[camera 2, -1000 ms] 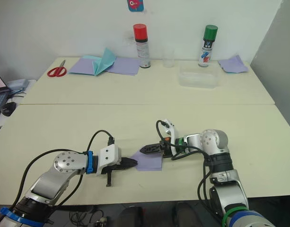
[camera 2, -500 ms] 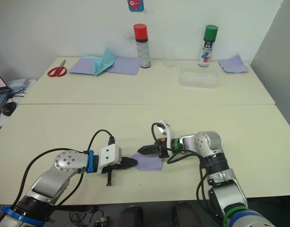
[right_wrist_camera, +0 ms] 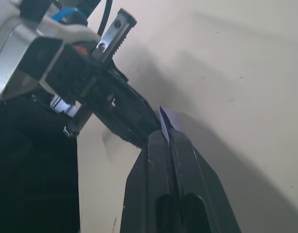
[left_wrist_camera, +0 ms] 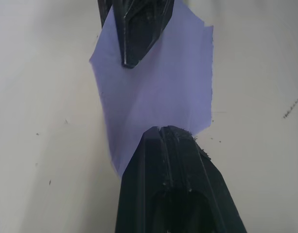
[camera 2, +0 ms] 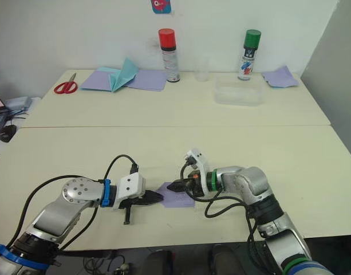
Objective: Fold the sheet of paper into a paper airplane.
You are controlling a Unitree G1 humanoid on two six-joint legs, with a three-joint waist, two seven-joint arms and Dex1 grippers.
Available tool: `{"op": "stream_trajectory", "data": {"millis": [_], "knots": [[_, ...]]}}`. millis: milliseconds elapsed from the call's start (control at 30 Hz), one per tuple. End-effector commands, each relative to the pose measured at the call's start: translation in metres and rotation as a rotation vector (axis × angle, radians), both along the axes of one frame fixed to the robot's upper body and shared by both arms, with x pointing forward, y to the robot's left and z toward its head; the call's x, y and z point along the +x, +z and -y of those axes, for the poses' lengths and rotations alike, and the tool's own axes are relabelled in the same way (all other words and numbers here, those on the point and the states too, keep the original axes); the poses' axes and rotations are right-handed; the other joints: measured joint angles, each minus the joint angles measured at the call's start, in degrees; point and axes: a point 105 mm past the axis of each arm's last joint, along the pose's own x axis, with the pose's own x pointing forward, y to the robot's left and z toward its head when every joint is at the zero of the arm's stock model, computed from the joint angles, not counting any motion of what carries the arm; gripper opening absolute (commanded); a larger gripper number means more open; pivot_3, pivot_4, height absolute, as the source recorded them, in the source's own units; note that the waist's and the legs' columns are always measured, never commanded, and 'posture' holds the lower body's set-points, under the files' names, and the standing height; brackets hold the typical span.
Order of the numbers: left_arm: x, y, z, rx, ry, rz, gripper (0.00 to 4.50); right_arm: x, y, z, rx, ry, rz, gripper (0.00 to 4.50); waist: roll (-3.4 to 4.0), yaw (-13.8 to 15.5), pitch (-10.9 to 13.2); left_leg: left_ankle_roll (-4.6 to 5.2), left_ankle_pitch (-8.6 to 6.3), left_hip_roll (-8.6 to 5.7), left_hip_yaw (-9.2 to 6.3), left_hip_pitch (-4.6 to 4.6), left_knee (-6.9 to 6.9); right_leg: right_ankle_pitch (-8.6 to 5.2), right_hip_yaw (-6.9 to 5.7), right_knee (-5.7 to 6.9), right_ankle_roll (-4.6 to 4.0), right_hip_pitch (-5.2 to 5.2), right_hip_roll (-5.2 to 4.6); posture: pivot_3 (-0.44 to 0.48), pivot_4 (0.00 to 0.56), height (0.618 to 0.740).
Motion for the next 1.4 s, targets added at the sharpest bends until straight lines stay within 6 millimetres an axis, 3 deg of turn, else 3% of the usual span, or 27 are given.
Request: {"op": "stream_trajectory", "data": {"millis": [33,233,600,867,1300,1400], "knots": [[-0.003,-0.018,-0.017,0.092,0.05,-0.063,0.0,-0.005,0.01,-0.004,0.025,0.043,0.099,0.03,0.0,0.0,0.0,0.0,0.0,0.01,-0.01,0.0,0.0,-0.01,0.0,0.0,-0.02,0.0,0.0,0.0,0.15,0.74],[-0.007,-0.028,-0.021,0.117,0.1,-0.095,0.0,-0.016,0.009,-0.005,-0.021,0.144,0.292,0.03,0.0,0.0,0.0,0.0,0.0,0.01,-0.01,0.01,-0.03,-0.02,0.0,0.0,-0.04,0.0,0.0,0.0,0.15,0.74],[-0.01,-0.03,-0.018,0.073,0.161,-0.138,0.0,-0.016,-0.012,-0.005,-0.124,0.208,0.394,0.03,0.0,0.0,0.0,0.0,0.0,0.02,0.0,0.08,-0.02,-0.02,0.01,0.0,-0.04,0.03,-0.01,0.0,0.15,0.74],[-0.008,-0.023,-0.029,0.012,0.252,-0.2,0.0,-0.017,-0.025,-0.001,-0.182,0.284,0.494,0.03,0.0,0.0,0.0,0.0,0.0,0.01,0.0,0.09,-0.03,-0.05,-0.02,0.0,-0.08,0.03,0.0,0.0,0.15,0.74],[-0.003,-0.026,-0.038,0.02,0.289,-0.214,0.0,-0.017,-0.029,0.0,-0.199,0.309,0.499,0.03,0.0,0.0,0.0,0.0,0.0,0.01,-0.03,0.1,-0.02,-0.05,-0.01,0.01,-0.08,0.05,0.02,0.0,0.15,0.74],[0.001,-0.016,-0.035,-0.011,0.273,-0.199,0.0,-0.017,-0.032,0.0,-0.207,0.31,0.499,0.03,0.0,0.1,0.0,0.0,0.0,0.01,-0.04,0.1,-0.02,-0.05,-0.01,0.02,-0.08,0.06,0.01,0.0,0.15,0.74]]}}
